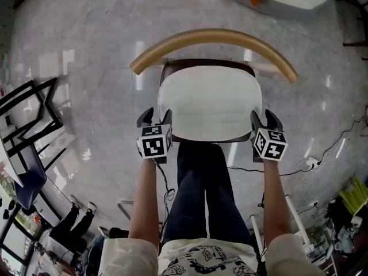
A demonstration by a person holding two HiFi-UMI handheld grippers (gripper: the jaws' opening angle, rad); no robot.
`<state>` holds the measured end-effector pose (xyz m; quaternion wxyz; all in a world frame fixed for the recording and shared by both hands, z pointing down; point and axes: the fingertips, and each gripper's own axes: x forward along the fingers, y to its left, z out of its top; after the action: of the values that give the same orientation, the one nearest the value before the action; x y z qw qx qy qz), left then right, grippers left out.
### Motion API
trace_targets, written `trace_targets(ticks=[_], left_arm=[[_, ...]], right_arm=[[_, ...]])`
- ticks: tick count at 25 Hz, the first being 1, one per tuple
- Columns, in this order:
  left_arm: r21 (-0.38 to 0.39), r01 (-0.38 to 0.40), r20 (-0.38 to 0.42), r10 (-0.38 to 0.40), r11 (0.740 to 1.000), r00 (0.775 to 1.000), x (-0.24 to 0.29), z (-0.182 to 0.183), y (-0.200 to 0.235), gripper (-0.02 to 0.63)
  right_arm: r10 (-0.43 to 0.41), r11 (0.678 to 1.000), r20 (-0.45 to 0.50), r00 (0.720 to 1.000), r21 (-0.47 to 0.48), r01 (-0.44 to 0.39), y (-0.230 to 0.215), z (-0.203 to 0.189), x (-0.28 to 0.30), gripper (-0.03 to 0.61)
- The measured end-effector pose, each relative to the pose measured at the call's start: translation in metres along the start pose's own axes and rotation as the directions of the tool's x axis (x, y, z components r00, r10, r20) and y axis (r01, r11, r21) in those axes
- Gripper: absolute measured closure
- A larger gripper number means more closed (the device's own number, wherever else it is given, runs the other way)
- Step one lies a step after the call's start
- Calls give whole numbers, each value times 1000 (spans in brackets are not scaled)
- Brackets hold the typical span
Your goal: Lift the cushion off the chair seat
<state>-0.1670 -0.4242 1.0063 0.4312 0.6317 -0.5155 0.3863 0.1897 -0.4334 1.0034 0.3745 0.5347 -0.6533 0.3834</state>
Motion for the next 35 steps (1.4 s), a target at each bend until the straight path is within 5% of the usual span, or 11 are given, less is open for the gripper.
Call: trace_targets(ticks=[12, 17, 25, 32, 35], left_arm=[[-2, 57, -55, -57, 998, 997, 58, -20, 5, 333], [-59, 98, -52, -101, 993, 993, 68, -28, 5, 327], [-108, 155, -41, -160, 982, 986, 77, -32, 6, 324], [-117, 149, -109, -162, 982, 981, 73, -33, -2, 368], [-78, 123, -105, -131, 989, 986, 68, -31, -3, 395]], right_arm=[[48, 999, -88, 995, 11, -47, -20, -28, 53, 307], [108, 994, -95, 990, 29, -105, -21, -34, 62, 307], [234, 963, -86, 968, 154, -219, -16, -38, 67, 353], [130, 988, -83, 988, 96, -121, -14, -35, 56, 408], [52, 996, -85, 995, 72, -46, -14, -32, 50, 488]])
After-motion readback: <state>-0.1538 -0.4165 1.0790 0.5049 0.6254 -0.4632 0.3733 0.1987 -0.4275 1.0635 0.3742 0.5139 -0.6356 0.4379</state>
